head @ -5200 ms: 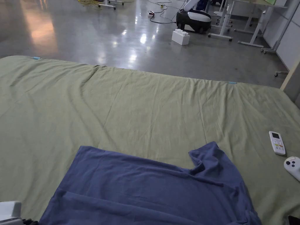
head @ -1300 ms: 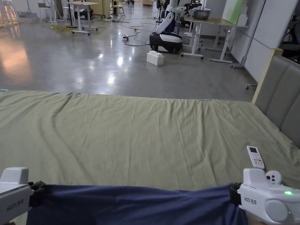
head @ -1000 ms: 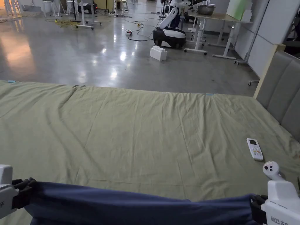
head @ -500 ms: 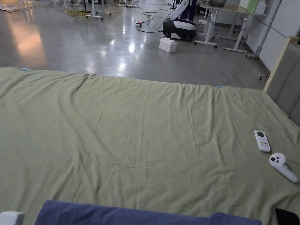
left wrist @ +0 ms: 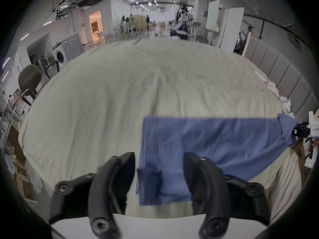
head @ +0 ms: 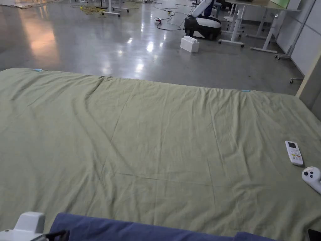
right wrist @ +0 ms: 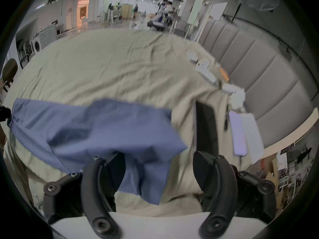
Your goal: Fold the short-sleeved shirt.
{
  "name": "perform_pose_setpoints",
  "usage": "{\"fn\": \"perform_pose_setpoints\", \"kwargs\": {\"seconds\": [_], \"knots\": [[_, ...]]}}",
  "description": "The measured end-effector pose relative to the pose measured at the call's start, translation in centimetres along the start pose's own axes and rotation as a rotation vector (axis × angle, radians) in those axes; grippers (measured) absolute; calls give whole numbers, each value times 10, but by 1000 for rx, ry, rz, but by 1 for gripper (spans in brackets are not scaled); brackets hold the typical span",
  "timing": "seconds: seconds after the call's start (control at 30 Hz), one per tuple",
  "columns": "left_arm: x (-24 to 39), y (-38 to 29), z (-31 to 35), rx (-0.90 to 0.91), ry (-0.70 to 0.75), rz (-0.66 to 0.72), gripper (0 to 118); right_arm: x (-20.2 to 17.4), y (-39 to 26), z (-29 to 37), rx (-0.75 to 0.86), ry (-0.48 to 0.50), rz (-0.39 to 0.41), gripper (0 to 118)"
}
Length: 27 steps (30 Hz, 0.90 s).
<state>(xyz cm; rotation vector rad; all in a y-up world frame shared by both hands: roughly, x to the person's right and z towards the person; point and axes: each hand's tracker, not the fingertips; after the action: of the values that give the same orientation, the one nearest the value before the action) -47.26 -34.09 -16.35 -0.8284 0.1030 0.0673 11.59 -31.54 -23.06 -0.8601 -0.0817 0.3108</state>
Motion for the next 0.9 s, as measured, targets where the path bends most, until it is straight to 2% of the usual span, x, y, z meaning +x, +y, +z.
{"fn": "perform_pose_setpoints", "kwargs": {"seconds": [0.07,0.17,0.3,0.37,0.47,0.5,0.53,0.6,0.63,0.77,0.9], "knots": [[8,18,5,64,-8,-13,64,-3,19,11,86,-15,-22,86],[25,43,15,175,-35,-20,64,-16,45,26,246,5,-52,95],[49,71,26,352,-16,-11,64,-40,76,44,452,64,-149,93],[60,82,32,432,4,-9,63,-52,87,53,575,99,-193,76],[73,90,41,543,35,-1,54,-74,104,67,756,46,-184,42],[77,91,44,583,48,-4,49,-80,109,72,826,31,-164,34],[81,91,47,612,67,-5,41,-85,111,70,812,59,-192,24],[86,91,51,638,80,-4,17,-92,118,72,840,61,-192,12],[88,92,52,653,85,4,11,-94,120,72,848,69,-198,3],[89,94,60,672,104,23,6,-100,121,74,876,72,-223,1],[86,94,60,676,114,-1,1,-103,121,75,876,62,-200,0]]}}
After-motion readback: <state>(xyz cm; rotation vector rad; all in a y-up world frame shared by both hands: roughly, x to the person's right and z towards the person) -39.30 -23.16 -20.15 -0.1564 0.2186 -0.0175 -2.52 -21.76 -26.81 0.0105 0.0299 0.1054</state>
